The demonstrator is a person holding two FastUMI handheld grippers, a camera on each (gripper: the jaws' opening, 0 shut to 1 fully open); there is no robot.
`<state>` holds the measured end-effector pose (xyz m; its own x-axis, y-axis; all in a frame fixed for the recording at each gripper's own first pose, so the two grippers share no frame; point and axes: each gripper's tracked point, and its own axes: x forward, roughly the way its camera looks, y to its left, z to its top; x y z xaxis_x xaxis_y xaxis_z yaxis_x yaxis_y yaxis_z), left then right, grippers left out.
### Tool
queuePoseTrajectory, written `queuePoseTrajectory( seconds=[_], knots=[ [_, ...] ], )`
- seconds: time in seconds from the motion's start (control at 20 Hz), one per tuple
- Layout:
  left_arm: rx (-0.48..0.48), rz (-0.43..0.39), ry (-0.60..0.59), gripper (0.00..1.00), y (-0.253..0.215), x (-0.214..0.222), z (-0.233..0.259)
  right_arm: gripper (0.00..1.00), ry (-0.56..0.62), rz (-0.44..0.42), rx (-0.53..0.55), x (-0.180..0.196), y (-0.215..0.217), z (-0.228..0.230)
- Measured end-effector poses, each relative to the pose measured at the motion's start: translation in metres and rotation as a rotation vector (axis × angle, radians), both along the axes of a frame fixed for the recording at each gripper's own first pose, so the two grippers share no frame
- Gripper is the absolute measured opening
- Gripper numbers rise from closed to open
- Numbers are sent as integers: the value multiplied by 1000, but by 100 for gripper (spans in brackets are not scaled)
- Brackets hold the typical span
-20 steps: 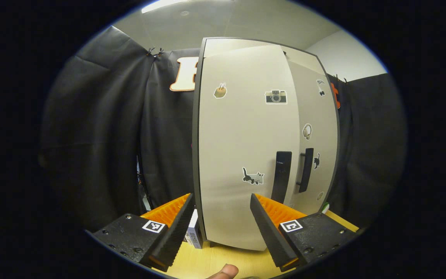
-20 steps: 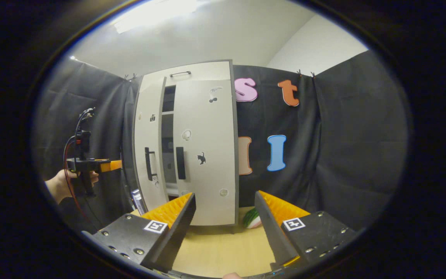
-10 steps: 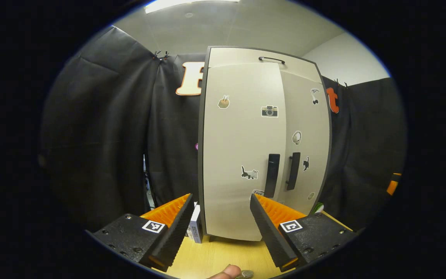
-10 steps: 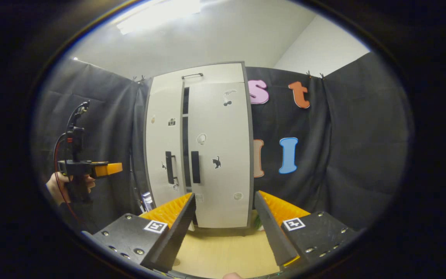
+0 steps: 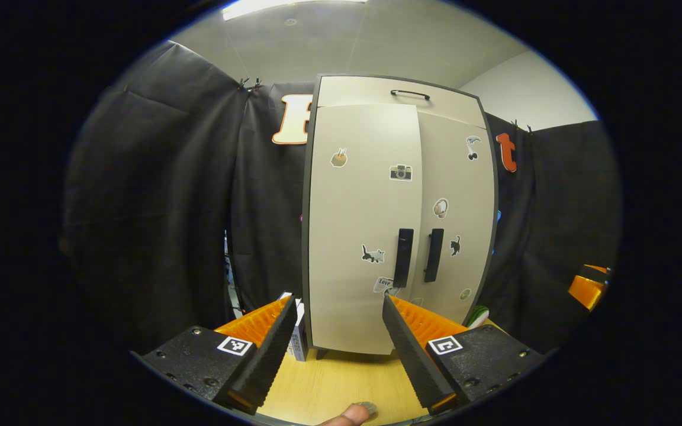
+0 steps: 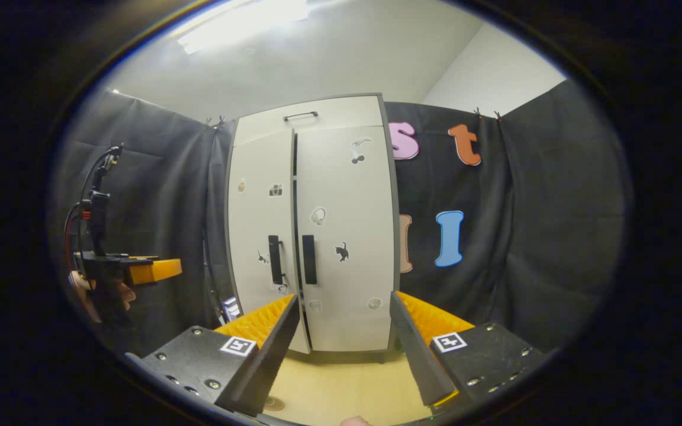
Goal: Grasp the bottle in the cabinet with the left hand and place it on the coaster, then close the right door with the right hand and the left door with the left hand.
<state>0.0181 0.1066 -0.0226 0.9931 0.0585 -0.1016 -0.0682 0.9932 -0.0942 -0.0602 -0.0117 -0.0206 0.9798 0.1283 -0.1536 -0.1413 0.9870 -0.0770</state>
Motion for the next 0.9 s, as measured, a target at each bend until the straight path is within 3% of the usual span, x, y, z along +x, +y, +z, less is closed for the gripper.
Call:
queuePoseTrajectory(
  seconds=[0.4, 0.7, 0.9],
  knots=[
    [46, -22, -26, 94, -14, -9, 15, 93, 10, -2, -18, 3, 9, -1],
    [14, -17, -66, 93, -16, -17, 26, 93, 2, -11, -39, 3, 15, -3],
    [62, -32, -77, 95, -17, -13, 30, 93, -18, -32, -57, 8, 12, -3]
  ],
)
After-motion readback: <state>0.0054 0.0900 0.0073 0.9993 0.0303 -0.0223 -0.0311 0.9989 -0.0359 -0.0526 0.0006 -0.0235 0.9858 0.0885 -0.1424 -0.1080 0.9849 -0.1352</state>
